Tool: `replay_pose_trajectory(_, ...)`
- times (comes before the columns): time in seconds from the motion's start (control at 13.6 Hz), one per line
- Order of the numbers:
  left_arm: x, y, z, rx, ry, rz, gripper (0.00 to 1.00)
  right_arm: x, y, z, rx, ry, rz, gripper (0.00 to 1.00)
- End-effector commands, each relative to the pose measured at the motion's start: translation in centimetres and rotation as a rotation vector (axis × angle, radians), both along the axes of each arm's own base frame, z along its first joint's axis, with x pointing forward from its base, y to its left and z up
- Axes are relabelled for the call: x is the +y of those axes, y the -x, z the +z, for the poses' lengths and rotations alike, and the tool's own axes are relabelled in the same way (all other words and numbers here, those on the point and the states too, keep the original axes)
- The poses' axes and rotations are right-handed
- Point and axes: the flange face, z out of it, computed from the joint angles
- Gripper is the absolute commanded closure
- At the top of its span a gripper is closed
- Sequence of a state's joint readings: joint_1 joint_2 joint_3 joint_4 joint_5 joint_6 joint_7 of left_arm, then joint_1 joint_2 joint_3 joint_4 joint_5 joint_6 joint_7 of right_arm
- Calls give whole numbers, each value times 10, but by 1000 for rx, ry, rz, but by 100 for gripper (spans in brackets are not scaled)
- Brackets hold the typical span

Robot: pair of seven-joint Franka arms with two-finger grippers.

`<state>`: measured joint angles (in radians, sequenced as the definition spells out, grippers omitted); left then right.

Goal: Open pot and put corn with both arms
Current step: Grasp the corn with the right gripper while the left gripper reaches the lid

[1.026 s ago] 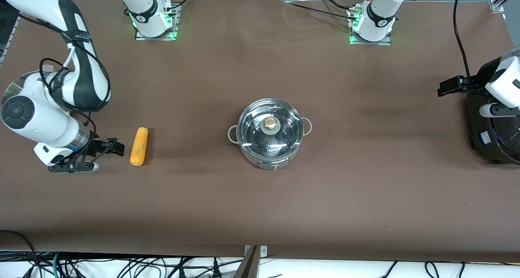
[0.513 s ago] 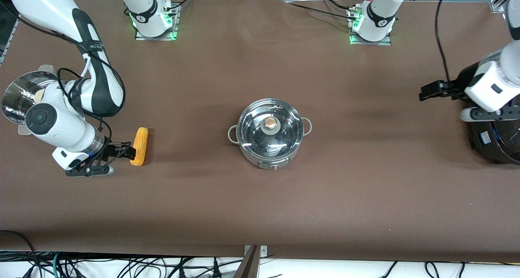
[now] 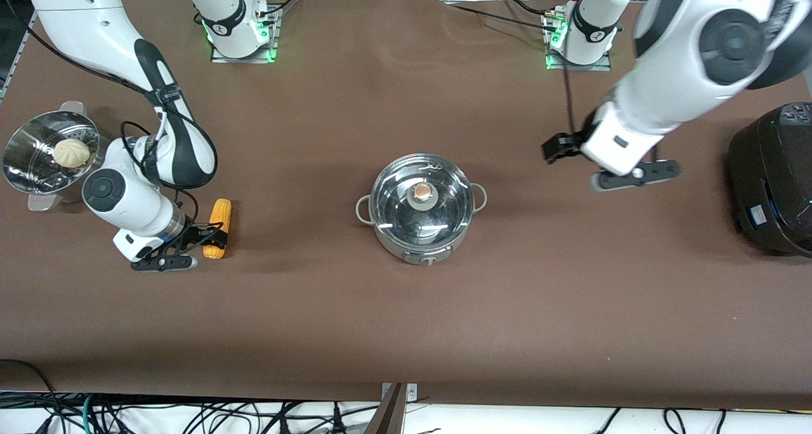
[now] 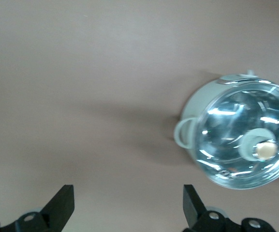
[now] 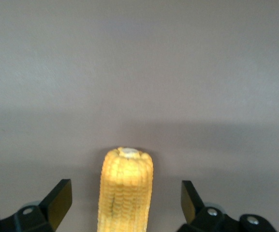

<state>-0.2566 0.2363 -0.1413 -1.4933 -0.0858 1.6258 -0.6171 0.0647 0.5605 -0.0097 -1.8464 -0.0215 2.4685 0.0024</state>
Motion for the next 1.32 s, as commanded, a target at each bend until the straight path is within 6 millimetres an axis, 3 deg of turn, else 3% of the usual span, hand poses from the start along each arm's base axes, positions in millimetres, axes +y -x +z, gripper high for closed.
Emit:
replay_pose_trajectory(0.0, -43, 1, -25, 11, 12, 57, 1, -4, 11, -4, 7, -10, -21, 0)
replay_pose_trajectory(0.15, -70, -3, -48, -5, 35, 61, 1, -4, 16, -10, 20, -9, -21, 0)
replay_pose_trajectory(0.37, -128, 1, -90, -38, 61, 85, 1, -4, 20, -15, 34, -8, -21, 0)
replay_pose_trajectory(0.66, -189, -4, -120, -62, 71, 84, 1, -4, 23, -22, 51, -7, -22, 0)
replay_pose_trajectory(0.95, -225, 8, -159, -84, -17, 78, 1, -4, 26, -28, 65, -6, -22, 0)
replay_pose_trajectory(1.03, -229, 9, -167, -91, -35, 72, 6, -4, 27, -29, 66, -6, -22, 0)
replay_pose_trajectory(1.25, -236, 6, -166, -114, -39, 63, 11, -5, 30, -34, 77, -5, -20, 0)
